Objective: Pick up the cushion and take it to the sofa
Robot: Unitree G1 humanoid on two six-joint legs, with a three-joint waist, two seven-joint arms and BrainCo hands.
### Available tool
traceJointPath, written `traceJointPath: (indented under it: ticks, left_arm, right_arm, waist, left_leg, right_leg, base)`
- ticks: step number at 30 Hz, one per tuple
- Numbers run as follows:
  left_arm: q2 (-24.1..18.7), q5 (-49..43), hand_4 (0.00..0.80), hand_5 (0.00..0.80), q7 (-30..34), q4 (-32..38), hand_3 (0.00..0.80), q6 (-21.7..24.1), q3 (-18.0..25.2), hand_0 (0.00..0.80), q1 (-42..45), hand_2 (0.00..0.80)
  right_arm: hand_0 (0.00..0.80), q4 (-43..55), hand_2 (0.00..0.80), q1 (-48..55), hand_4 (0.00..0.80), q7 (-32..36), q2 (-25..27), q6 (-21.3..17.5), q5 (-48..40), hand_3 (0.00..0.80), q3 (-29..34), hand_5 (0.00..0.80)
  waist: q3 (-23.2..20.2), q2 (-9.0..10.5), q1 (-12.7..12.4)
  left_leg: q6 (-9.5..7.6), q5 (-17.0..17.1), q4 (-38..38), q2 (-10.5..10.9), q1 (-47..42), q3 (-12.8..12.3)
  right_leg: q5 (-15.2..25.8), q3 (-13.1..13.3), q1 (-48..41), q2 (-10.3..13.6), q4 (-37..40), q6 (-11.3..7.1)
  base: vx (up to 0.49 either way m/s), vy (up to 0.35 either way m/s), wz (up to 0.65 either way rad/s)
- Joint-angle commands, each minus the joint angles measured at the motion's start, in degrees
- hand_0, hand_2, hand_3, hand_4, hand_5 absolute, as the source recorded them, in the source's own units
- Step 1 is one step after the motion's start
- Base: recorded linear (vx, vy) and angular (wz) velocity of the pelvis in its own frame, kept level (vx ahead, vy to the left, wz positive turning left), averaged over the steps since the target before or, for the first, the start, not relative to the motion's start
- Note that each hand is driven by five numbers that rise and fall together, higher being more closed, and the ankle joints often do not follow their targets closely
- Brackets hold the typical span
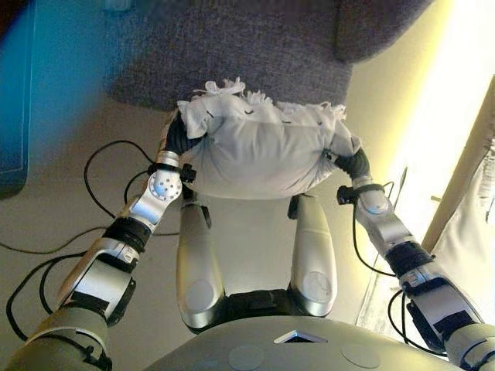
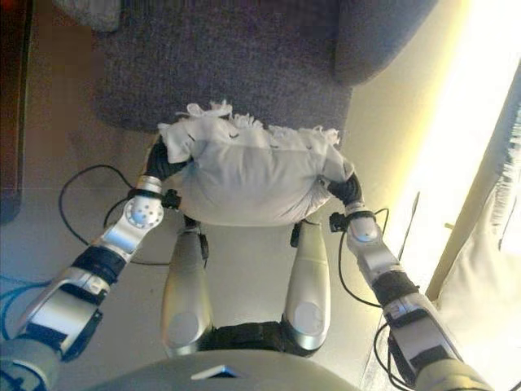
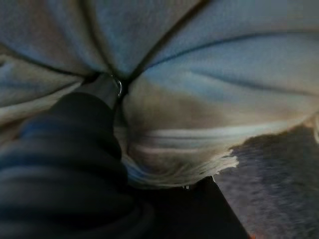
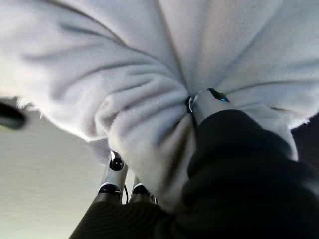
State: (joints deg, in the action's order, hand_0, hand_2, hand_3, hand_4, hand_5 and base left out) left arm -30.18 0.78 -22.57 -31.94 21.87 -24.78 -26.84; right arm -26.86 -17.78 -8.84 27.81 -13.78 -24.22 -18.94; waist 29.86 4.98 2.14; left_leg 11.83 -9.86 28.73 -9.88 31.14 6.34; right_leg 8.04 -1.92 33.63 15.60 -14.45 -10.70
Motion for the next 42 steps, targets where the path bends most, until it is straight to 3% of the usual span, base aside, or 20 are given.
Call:
traceJointPath:
  ticks: [1,7,9,10,13,16,22,27,36,42]
  left_arm:
    - [1.73,5.24,0.8,0.8,2.75,7.89,0.8,4.25,3.04,0.8,0.09,0.8]
    - [3.01,11.05,0.8,0.8,8.13,9.29,0.8,1.82,3.98,0.8,4.16,0.8]
    - [4.24,14.64,0.8,0.8,10.99,9.07,0.8,0.49,3.87,0.8,4.57,0.8]
    - [4.81,15.22,0.8,0.8,12.01,8.73,0.8,0.18,3.79,0.8,4.67,0.8]
    - [6.96,18.02,0.8,0.8,15.17,8.1,0.8,-1.04,3.93,0.8,6.38,0.8]
    - [8.29,18.96,0.8,0.8,15.87,9.09,0.8,-3.59,4.39,0.8,8.38,0.8]
    - [8.94,21.39,0.8,0.8,15.75,8.96,0.8,-7.49,6.05,0.8,11.01,0.8]
    - [10.66,23.5,0.8,0.8,18.85,7.23,0.8,-8.83,6.35,0.8,10.51,0.8]
    - [11.95,25.31,0.8,0.8,20.08,6.74,0.8,-10.49,4.04,0.8,8.82,0.8]
    - [13.36,25.84,0.8,0.8,20.07,5.54,0.8,-11.34,2.55,0.8,7.28,0.8]
  right_arm:
    - [0.8,9.26,0.8,0.39,0.8,3.23,-0.9,-5.3,-4.31,0.8,3.12,0.8]
    - [0.8,11.46,0.8,4.79,0.8,6.21,-1.87,-4.53,-3.43,0.8,4.77,0.8]
    - [0.8,13.11,0.8,7.98,0.8,5.52,-2.26,-4.13,-2.59,0.8,5.32,0.8]
    - [0.8,13.43,0.8,9.29,0.8,4.96,-2.48,-4.07,-1.84,0.8,5.55,0.8]
    - [0.8,13.91,0.8,12.11,0.8,1.82,-3.37,-2.2,3.38,0.8,5.8,0.8]
    - [0.8,15.3,0.8,12.54,0.8,1.78,-4.55,1.0,1.9,0.8,5.72,0.8]
    - [0.8,13.75,0.8,9.49,0.8,5.72,-4.57,4.36,-2.82,0.8,4.76,0.8]
    - [0.8,10.9,0.8,9.95,0.8,5.72,-5.91,3.51,-5.41,0.8,5.83,0.8]
    - [0.8,8.45,0.8,9.45,0.8,4.64,-7.04,3.15,-5.19,0.8,6.67,0.8]
    - [0.8,7.54,0.8,8.93,0.8,4.59,-7.31,2.39,-6.76,0.8,8.67,0.8]
  waist:
    - [-6.15,0.94,-1.76]
    - [-10.98,-0.59,-2.08]
    - [-13.03,-1.49,-1.03]
    - [-13.78,-1.66,-0.77]
    - [-17.32,-2.3,-1.38]
    - [-20.23,-2.07,-2.01]
    - [-23.57,-1.41,-3.65]
    - [-25.8,-1.98,-3.39]
    - [-26.84,-2.17,-2.8]
    - [-26.91,-1.96,-2.02]
  left_leg:
    - [-3.75,6.78,-4.46,-0.18,1.26,-0.57]
    - [-4.38,6.44,-7.98,0.78,-7.27,-3.86]
    - [-4.58,6.96,-9.45,0.03,-11.07,-10.38]
    - [-4.73,7.29,-10.24,-0.03,-12.4,-11.96]
    - [-5.88,8.42,-16.71,1.17,-19.58,-11.72]
    - [-6.66,8.55,-20.86,1.7,-24.75,-10.81]
    - [-6.75,7.23,-21.92,2.22,-29.48,-7.25]
    - [-6.52,7.89,-23.63,1.47,-31.98,-10.87]
    - [-8.08,5.24,-20.84,2.91,-33.24,-10.87]
    - [-10.19,3.99,-20.48,5.84,-33.1,-11.22]
  right_leg:
    - [-1.57,-0.48,-4.08,4.17,-0.69,-3.01]
    - [-1.93,-3.61,-12.38,6.19,1.91,-3.06]
    - [-1.65,-7.08,-17.46,6.98,3.23,-2.64]
    - [-1.6,-8.07,-18.93,7.25,3.54,-2.53]
    - [-1.83,-8.81,-24.31,6.81,5.39,-2.98]
    - [-1.9,-8.28,-28.08,5.28,7.75,-3.36]
    - [-3.06,-5.83,-32.56,2.89,11.04,-3.08]
    - [-3.3,-7.51,-35.44,4.09,11.1,-3.25]
    - [-2.93,-5.98,-36.31,6.1,8.44,-2.74]
    - [2.12,-4.16,-33.96,8.21,3.04,-2.94]
  base:
    - [0.146,0.044,0.0]
    - [0.149,0.053,0.12]
    - [0.172,-0.041,0.12]
    - [0.221,-0.058,0.67]
    - [0.246,-0.021,0.66]
    - [0.221,-0.041,0.11]
    - [0.134,0.024,-0.19]
    - [0.081,0.08,-0.17]
    - [0.084,0.105,0.02]
    - [0.054,0.149,0.03]
